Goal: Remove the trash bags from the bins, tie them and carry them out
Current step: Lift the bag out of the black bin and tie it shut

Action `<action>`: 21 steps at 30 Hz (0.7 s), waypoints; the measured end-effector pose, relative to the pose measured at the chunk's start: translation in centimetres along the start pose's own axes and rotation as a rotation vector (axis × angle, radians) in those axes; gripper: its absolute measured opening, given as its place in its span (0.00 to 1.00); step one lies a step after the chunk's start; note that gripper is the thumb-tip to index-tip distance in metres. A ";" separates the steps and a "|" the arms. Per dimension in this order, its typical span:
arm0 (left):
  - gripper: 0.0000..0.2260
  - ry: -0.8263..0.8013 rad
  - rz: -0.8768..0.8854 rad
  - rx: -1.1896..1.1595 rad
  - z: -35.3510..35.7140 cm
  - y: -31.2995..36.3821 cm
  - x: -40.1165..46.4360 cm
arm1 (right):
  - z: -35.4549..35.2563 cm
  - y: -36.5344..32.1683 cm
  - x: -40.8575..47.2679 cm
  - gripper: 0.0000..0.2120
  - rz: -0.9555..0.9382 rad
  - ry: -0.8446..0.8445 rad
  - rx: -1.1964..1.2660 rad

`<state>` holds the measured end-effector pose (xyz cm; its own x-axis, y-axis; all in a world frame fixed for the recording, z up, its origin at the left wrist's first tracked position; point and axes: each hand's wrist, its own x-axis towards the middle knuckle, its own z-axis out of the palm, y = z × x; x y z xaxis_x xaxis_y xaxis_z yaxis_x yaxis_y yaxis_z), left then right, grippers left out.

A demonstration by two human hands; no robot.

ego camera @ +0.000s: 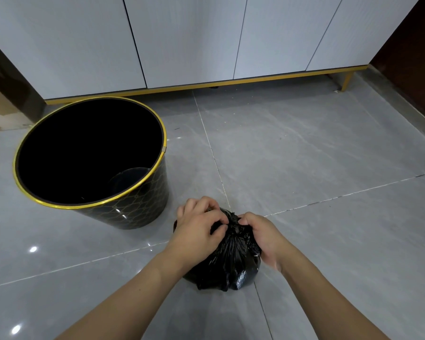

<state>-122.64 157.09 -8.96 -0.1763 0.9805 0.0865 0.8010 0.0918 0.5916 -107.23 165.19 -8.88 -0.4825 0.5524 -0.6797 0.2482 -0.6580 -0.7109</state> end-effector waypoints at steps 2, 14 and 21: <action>0.02 0.011 -0.004 -0.014 -0.2 0.1 0.0 | 0.0 0.0 -0.2 0.09 -0.004 0.015 -0.018; 0.10 -0.082 -0.597 -0.559 -1.2 0.2 1.4 | 0.9 0.4 0.3 0.06 -0.217 0.140 -0.129; 0.07 -0.073 -0.477 -0.293 -2.1 0.2 0.8 | 0.0 0.1 -0.1 0.09 -0.114 0.145 -0.148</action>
<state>-123.79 157.51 -7.07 -0.4313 0.8527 -0.2950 0.4478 0.4861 0.7504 -107.17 165.10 -8.91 -0.3916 0.6937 -0.6046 0.3248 -0.5105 -0.7962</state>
